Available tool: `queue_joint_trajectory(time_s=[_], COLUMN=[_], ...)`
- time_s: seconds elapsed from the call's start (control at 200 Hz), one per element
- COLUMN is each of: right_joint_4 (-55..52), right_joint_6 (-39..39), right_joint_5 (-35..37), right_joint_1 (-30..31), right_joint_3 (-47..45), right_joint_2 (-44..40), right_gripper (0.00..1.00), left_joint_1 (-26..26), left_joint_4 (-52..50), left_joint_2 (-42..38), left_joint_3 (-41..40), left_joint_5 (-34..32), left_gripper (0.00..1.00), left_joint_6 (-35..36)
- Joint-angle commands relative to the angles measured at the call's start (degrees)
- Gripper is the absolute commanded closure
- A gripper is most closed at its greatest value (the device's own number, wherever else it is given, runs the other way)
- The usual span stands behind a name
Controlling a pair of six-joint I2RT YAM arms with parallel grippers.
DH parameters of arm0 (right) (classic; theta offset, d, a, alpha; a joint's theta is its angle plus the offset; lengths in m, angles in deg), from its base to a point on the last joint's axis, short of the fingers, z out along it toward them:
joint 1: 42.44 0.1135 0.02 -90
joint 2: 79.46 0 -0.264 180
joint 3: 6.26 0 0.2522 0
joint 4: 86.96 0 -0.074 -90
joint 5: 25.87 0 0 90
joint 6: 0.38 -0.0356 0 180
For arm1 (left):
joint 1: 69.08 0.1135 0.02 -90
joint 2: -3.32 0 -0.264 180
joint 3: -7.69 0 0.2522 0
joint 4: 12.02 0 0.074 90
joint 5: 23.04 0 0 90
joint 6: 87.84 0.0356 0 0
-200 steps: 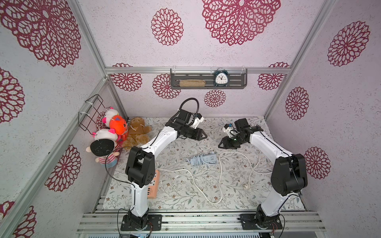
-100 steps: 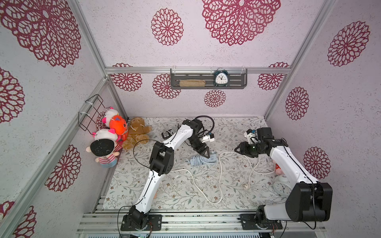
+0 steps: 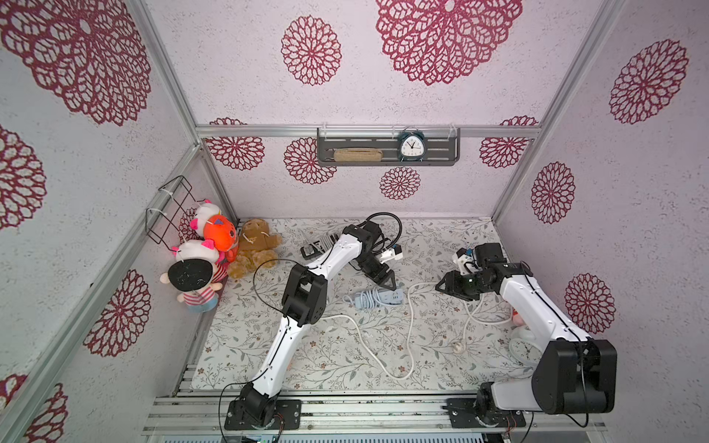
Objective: Unwrap the cord wrapped around the power strip
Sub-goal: Pick up the power strip from the center of the board.
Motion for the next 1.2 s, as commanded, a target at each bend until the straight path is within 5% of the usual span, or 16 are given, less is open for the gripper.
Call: queue_joint_trajectory(time_s=[0.0,0.155,0.44,0.765,1.191], right_joint_4=[-0.5,-0.5,0.1,0.2,0.7], right_joint_6=[1.3,1.6,0.9,0.8,0.2], right_joint_5=[0.9,1.3,1.4,1.6,0.9], right_joint_1=[-0.2,-0.2,-0.2,-0.2,0.1], right_joint_3=[0.0,0.2,-0.3,-0.9,-1.0], right_joint_2=[-2.2,-2.1,-2.0,-2.2,-2.5], right_gripper=[0.51,0.51,0.51,0.51,0.51], left_joint_1=[-1.5,-2.6,-3.0,-5.2,-5.6], left_joint_4=[2.8,0.3,-1.6,-4.2,-2.6], left_joint_2=[2.2,3.5,3.6,4.3,4.7], left_joint_3=[1.9,1.8,0.9,1.0,1.2], left_joint_5=[1.6,2.0,0.1,-3.8,-6.1], left_gripper=[0.28,0.29,0.49,0.39,0.87], left_joint_6=[0.0,1.8,2.9,5.0,2.3])
